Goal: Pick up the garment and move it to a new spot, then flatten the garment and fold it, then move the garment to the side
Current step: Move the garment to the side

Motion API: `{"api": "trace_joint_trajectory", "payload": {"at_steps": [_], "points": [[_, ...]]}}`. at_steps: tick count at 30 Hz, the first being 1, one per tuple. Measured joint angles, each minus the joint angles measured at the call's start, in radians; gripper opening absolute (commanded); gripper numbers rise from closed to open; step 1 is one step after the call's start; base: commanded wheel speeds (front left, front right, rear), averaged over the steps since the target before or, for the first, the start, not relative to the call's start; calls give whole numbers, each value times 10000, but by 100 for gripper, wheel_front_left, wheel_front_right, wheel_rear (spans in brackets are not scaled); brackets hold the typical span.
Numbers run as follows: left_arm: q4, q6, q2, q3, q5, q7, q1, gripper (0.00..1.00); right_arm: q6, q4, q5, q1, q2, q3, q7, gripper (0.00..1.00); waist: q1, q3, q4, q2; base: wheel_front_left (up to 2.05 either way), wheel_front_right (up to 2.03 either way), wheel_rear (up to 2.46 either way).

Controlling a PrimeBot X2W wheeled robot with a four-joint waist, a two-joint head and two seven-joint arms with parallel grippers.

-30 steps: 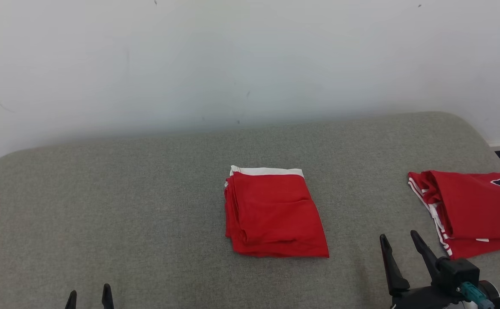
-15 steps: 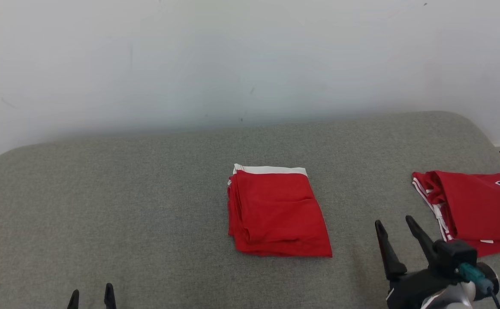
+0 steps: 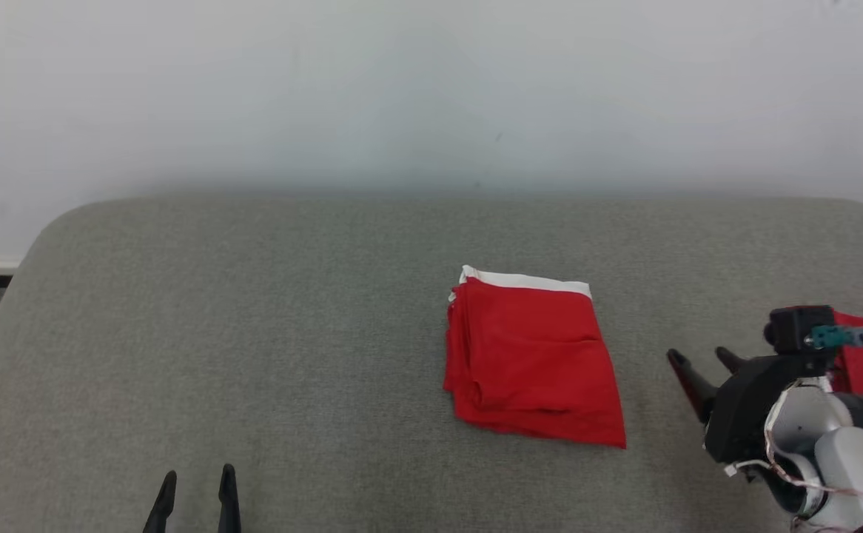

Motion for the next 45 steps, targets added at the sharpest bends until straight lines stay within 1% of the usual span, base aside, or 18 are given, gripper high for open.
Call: {"api": "trace_joint_trajectory", "payload": {"at_steps": [4,12,20,26,27,28,29,30,33,36,38,40,44,45], "points": [[-288,77,2,-234,29,0,-217,100,-2,667,-79,-526,94,-1005,1030,100,0,243,504,0,0,0,0],[-704,240,2,-556,31,0,-453,100,-2,1354,-993,-1164,604,-2088,2228,100,2,841,1561,1,0,0,0],[-767,330,4,-853,-109,0,-674,100,-2,1779,-2088,-1432,1202,-3285,2861,100,2,1537,2331,1,0,0,0],[-748,408,4,-1001,-194,0,-840,100,-2,1875,-2627,-1519,1457,-3825,3227,100,-1,1967,2697,0,0,0,0],[-738,412,2,-1022,-211,0,-848,100,-2,1875,-2681,-1550,1457,-3827,3321,95,-1,2025,2734,-1,0,0,0],[-738,416,2,-1039,-222,0,-866,100,-13,1866,-2725,-1594,1457,-3814,3400,43,-1,2079,2767,-1,0,0,0],[-732,418,4,-1047,-236,0,-876,100,-33,1839,-2746,-1625,1453,-3739,3463,2,-1,2125,2788,-1,0,0,0],[-727,430,4,-1049,-253,0,-885,100,-33,1776,-2775,-1640,1440,-3613,3534,0,-1,2165,2798,-1,0,0,0],[-709,462,4,-1045,-295,0,-898,100,-29,1570,-2801,-1691,1438,-3210,3674,0,0,2207,2731,0,0,0,0],[-740,500,4,-1074,-380,0,-923,100,-29,1154,-2800,-1806,1057,-2347,3965,0,1,2193,2511,0,0,0,0],[-773,504,4,-1110,-399,0,-965,100,-17,861,-2782,-1961,688,-1758,4134,0,1,2193,2363,1,0,0,0],[-821,520,2,-1141,-437,0,-1023,100,-17,510,-2673,-2221,176,-1118,4374,0,2,2196,2188,2,0,0,0],[-913,594,2,-1170,-648,0,-1087,100,-17,-276,-2286,-2707,-708,-146,4909,0,1,2212,1769,1,0,0,0],[-941,608,2,-1198,-688,0,-1123,100,-17,-650,-2027,-2859,-1133,395,5189,0,1,2228,1522,1,0,0,0]]}}
